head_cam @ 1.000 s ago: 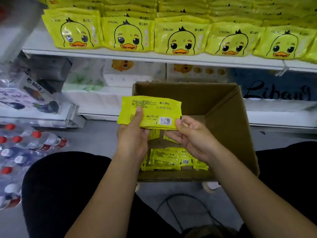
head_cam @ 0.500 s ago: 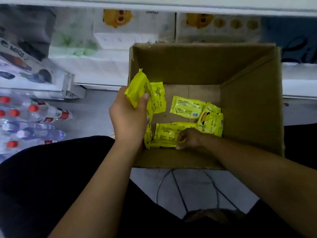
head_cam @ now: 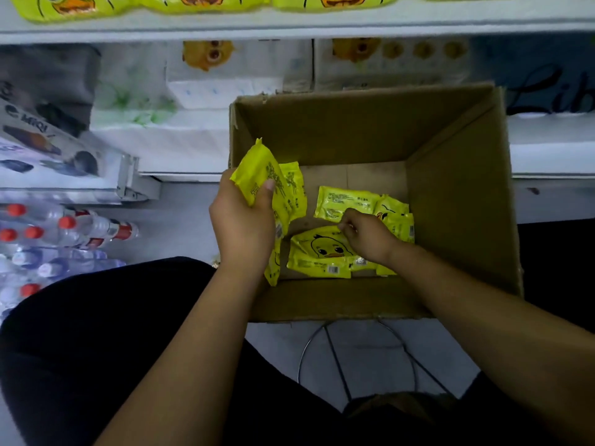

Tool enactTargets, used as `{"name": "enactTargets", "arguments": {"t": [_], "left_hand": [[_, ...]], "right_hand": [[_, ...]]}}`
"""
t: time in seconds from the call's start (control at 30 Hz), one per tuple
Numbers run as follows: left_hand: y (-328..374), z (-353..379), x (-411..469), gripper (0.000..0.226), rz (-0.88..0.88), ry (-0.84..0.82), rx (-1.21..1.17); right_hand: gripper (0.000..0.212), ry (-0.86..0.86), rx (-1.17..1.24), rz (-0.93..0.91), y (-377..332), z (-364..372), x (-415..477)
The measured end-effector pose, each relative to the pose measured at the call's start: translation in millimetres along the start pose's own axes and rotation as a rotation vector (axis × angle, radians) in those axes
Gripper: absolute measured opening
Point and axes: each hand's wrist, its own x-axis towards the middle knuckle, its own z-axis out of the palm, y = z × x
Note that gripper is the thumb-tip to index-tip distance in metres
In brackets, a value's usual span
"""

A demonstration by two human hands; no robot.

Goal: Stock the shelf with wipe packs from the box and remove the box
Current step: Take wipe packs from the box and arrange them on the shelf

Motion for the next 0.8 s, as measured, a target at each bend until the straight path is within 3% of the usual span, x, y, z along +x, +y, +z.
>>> {"name": "enactTargets", "arguments": {"t": [0.2,0.27,0.33,0.4,0.5,0.63,0.8], "left_hand": [[6.2,1.8,-12.5,0.081,0.038,0.006,-0.033],[7.3,-2.3,-16.8,0.077,0.112,-0.050,-0.025],[2.7,-4.4,-16.0,0.055,0.142,-0.101,0.009],[0.5,-7.4,-18.2,0.037,0.101,-0.150,0.025],[13.5,-15.3,-31.9,0.024,-0.020,-0.245,-0.138],[29.8,-25.5,-55.0,0.051,-0.124,-0.346,-0.352],[35.7,-33.9,-71.1,0.061,-0.034,-0.442,-0.414]], "right_hand": [[0.013,0.326,0.181,-0.048,-34.4,-47.6,-50.5],[0.015,0.383,0.259,-0.060,-50.4,-69.8,-74.9],[0.016,0.421,0.277,-0.103,-66.9,-90.5,-98.9],[0.014,0.476,0.273,-0.135,-79.3,-105.3,-117.7],[0.014,0.539,0.388,-0.164,-93.1,-119.4,-137.0],[0.022,0.569,0.644,-0.130,-104.4,-130.0,-153.5],[0.031,0.449,0.847,-0.080,-108.3,-122.9,-155.6]]}}
